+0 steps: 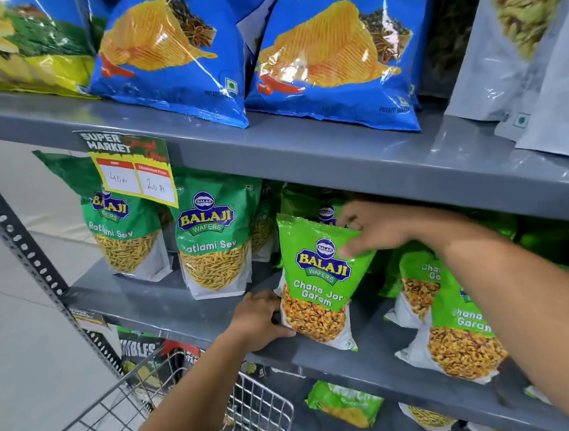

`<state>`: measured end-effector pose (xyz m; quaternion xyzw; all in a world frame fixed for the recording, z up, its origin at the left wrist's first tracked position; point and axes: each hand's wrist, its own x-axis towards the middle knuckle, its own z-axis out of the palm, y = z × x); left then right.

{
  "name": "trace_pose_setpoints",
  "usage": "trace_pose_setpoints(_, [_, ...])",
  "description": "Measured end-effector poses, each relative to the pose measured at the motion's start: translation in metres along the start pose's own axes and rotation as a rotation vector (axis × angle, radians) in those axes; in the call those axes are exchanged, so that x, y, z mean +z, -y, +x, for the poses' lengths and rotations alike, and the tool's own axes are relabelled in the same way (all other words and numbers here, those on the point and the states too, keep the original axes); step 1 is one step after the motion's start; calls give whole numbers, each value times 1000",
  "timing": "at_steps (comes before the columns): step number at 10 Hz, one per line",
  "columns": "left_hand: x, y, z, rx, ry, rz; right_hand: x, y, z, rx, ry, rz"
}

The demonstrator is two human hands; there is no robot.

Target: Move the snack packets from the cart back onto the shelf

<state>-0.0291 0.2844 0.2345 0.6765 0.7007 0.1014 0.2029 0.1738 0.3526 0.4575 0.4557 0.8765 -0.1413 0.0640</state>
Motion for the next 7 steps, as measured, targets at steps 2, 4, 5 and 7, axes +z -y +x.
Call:
trace_pose_setpoints(2, [0, -2, -2, 5, -16, 31, 7, -14, -12, 131, -120, -92])
trace_pose_setpoints(4, [1, 2, -1, -7, -58, 6, 21, -19, -8, 157, -263, 53])
trace_pose_setpoints(5, [7, -2, -13, 1, -131, -70, 33, -24, -23, 142, -339, 38])
trace_pose_setpoints(7, [7, -29, -45, 152, -540, 100, 57, -28, -63, 128, -667, -136])
